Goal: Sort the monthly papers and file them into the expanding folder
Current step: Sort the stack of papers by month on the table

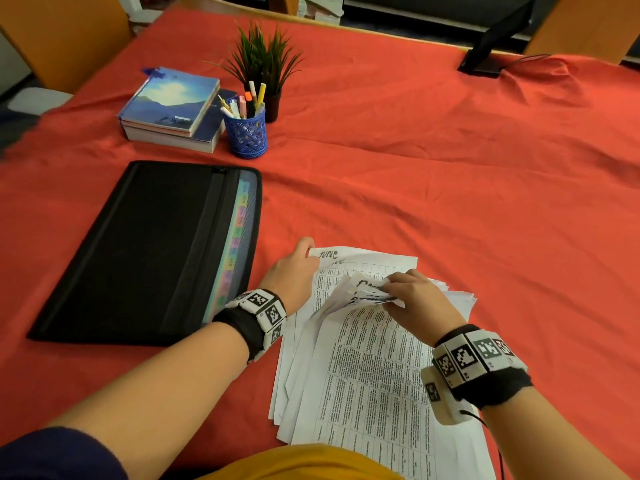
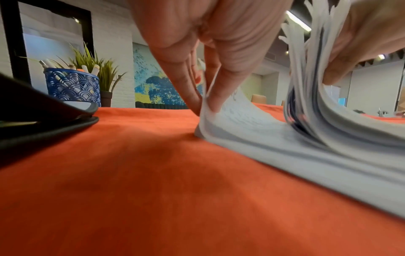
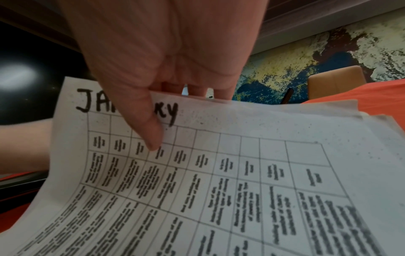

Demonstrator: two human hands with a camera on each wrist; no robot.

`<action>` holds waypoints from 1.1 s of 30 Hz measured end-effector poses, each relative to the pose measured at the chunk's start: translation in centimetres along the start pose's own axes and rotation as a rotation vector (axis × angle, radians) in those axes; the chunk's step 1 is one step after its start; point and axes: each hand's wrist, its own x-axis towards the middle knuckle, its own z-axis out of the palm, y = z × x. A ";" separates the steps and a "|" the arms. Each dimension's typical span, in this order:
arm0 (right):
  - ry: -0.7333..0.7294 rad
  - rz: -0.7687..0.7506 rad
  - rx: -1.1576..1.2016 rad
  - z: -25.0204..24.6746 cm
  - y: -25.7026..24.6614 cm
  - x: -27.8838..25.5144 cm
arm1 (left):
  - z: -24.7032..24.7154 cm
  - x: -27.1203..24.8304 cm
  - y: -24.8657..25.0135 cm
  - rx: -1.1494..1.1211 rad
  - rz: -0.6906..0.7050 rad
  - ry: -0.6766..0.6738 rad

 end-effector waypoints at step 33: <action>0.055 -0.099 0.078 0.4 -0.4 0.3 | -1.1 -0.5 1.6 -0.841 -0.173 0.158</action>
